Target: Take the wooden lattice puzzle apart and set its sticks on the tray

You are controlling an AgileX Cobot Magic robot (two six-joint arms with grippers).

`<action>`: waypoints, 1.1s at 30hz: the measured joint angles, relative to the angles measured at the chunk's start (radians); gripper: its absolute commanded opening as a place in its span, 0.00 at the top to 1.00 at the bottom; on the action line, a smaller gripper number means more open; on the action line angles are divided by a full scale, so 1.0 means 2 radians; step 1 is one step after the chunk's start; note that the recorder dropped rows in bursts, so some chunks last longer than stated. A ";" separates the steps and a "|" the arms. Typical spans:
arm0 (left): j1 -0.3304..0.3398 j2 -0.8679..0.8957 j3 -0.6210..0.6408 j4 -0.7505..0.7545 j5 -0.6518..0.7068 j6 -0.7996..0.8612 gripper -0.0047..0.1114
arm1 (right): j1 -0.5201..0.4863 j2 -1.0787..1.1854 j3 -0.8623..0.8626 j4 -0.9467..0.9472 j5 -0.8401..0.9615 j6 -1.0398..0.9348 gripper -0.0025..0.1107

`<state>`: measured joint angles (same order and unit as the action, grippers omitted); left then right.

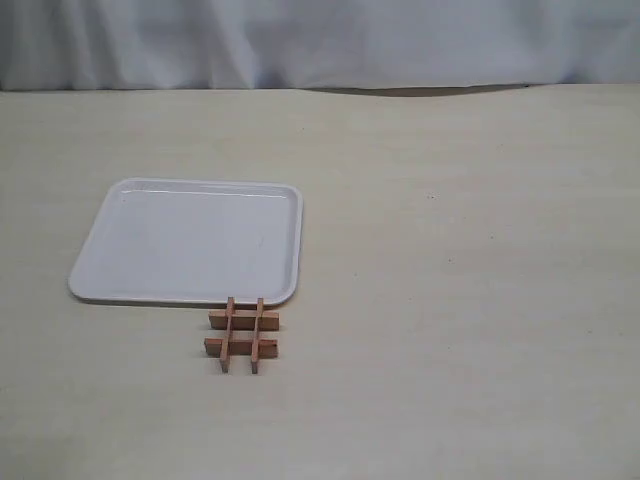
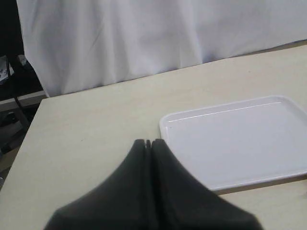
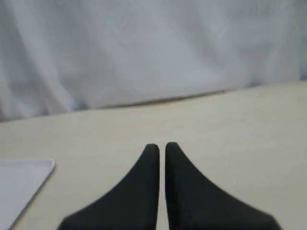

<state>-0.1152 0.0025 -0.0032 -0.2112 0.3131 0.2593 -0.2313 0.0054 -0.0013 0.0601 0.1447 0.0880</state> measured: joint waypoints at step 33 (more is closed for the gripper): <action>0.000 0.000 0.000 0.000 0.000 0.000 0.96 | 0.000 0.157 -0.120 -0.041 -0.285 0.249 0.94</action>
<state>-0.1152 0.0025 -0.0032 -0.2112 0.3131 0.2593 -0.2313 0.3186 -0.2408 -0.0224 -0.4254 0.5851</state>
